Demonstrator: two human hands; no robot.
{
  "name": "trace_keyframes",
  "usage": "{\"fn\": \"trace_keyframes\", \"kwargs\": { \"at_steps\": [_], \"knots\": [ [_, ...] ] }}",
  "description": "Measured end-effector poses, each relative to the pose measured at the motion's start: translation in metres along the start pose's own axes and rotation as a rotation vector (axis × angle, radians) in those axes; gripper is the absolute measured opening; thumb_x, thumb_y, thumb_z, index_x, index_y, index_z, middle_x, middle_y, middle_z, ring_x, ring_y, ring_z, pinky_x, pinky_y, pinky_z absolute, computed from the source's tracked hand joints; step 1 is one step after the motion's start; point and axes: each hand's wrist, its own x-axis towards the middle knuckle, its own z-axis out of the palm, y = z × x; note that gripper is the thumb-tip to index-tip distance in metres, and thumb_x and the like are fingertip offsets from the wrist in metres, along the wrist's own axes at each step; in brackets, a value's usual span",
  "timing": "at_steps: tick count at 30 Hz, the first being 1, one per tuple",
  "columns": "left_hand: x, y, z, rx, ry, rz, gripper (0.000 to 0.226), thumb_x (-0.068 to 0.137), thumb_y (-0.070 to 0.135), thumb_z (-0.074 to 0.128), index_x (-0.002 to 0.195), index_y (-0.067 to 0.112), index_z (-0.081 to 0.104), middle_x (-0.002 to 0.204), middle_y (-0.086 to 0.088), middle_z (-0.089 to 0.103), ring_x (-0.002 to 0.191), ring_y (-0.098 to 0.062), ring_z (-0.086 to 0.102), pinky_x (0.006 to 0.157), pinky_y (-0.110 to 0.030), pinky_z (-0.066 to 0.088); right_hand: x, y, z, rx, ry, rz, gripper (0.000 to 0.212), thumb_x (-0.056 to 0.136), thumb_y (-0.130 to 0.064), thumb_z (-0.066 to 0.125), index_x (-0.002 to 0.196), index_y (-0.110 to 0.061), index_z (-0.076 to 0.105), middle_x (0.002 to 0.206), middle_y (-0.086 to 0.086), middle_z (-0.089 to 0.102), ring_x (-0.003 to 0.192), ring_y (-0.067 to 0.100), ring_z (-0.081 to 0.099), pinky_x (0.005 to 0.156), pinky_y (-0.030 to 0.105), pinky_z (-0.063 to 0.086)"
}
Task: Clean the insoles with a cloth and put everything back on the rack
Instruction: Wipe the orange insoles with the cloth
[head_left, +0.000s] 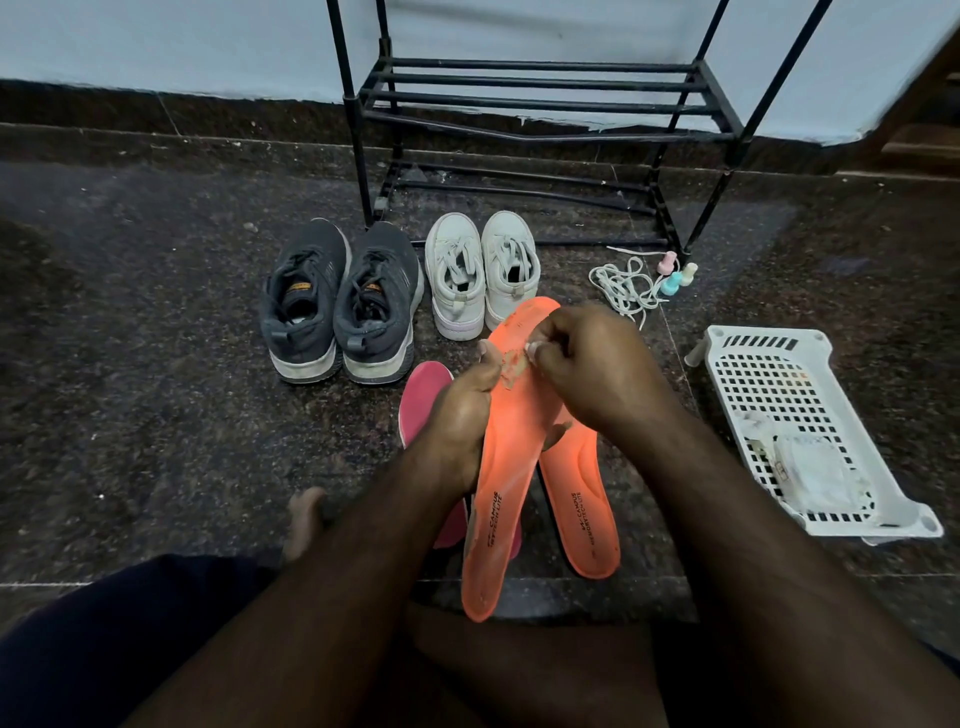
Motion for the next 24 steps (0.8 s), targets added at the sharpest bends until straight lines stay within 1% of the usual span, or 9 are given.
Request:
{"fn": "trace_keyframes", "kwargs": {
  "at_steps": [3,6,8,11,14,15,17,19,24],
  "knots": [
    [-0.002,0.001,0.001,-0.068,-0.032,-0.006,0.048,0.096,0.050,0.044,0.115,0.012,0.066,0.113,-0.014,0.068,0.111,-0.032,0.061,0.106,-0.049,0.040,-0.001,-0.002,0.005,-0.050,-0.075,-0.062,0.013,0.087,-0.015,0.060,0.091,-0.017,0.072,0.096,0.006,0.062,0.095,0.020,0.057,0.076,0.026,0.034],
    [-0.001,0.003,0.001,-0.103,-0.044,0.006,0.060,0.105,0.052,0.031,0.100,0.008,0.071,0.099,-0.014,0.069,0.091,-0.028,0.068,0.089,-0.040,0.051,-0.004,-0.002,0.004,-0.078,-0.195,-0.095,0.012,0.084,-0.013,0.058,0.083,-0.017,0.070,0.089,0.004,0.067,0.088,0.019,0.061,0.067,0.024,0.034],
    [0.002,0.002,-0.003,-0.113,-0.026,0.019,0.062,0.105,0.051,0.031,0.102,0.006,0.073,0.106,-0.016,0.065,0.097,-0.029,0.062,0.094,-0.042,0.047,-0.003,0.001,0.003,-0.032,-0.145,-0.068,0.011,0.082,-0.012,0.060,0.080,-0.017,0.070,0.085,0.001,0.067,0.083,0.017,0.062,0.066,0.023,0.035],
    [0.003,0.002,-0.002,-0.137,-0.056,-0.013,0.046,0.096,0.041,0.044,0.122,0.009,0.065,0.120,-0.016,0.063,0.108,-0.032,0.060,0.104,-0.049,0.040,0.000,0.003,0.005,0.023,0.016,-0.062,0.012,0.081,-0.013,0.065,0.089,-0.018,0.073,0.090,0.000,0.062,0.086,0.015,0.057,0.073,0.022,0.035],
    [-0.001,-0.002,0.006,-0.168,-0.129,-0.002,0.037,0.082,0.032,0.055,0.101,0.007,0.073,0.106,-0.016,0.067,0.103,-0.031,0.062,0.101,-0.046,0.043,-0.002,0.002,0.016,0.037,0.083,-0.115,0.015,0.077,-0.007,0.064,0.087,-0.014,0.071,0.091,0.005,0.063,0.088,0.021,0.058,0.074,0.024,0.035],
    [-0.002,-0.003,0.007,-0.174,-0.140,-0.001,0.038,0.079,0.031,0.058,0.104,0.006,0.072,0.113,-0.018,0.066,0.112,-0.033,0.060,0.107,-0.048,0.040,-0.003,0.002,0.019,0.033,0.112,-0.122,0.015,0.076,-0.006,0.063,0.087,-0.013,0.070,0.090,0.007,0.063,0.087,0.024,0.059,0.075,0.027,0.036],
    [-0.001,-0.006,0.004,-0.171,-0.189,-0.019,0.056,0.076,0.033,0.065,0.124,0.004,0.063,0.140,-0.021,0.052,0.134,-0.037,0.046,0.119,-0.053,0.027,-0.002,0.004,0.022,0.008,0.188,-0.128,0.015,0.076,-0.006,0.062,0.088,-0.011,0.068,0.089,0.009,0.062,0.085,0.028,0.058,0.074,0.031,0.037],
    [0.001,-0.005,0.001,-0.166,-0.212,-0.058,0.073,0.076,0.037,0.067,0.141,0.007,0.053,0.155,-0.019,0.039,0.145,-0.038,0.033,0.121,-0.057,0.020,0.000,0.008,0.021,0.037,0.233,-0.110,0.017,0.076,-0.007,0.061,0.091,-0.012,0.067,0.089,0.007,0.063,0.084,0.024,0.058,0.075,0.031,0.040],
    [0.007,-0.006,-0.001,-0.167,-0.212,-0.038,0.095,0.048,0.035,0.095,0.133,0.010,0.060,0.152,-0.019,0.043,0.144,-0.042,0.034,0.117,-0.062,0.021,-0.002,0.012,0.015,0.164,0.115,-0.104,0.021,0.073,-0.005,0.066,0.091,-0.016,0.070,0.085,-0.007,0.067,0.077,0.008,0.057,0.068,0.010,0.036]
  ]
}}
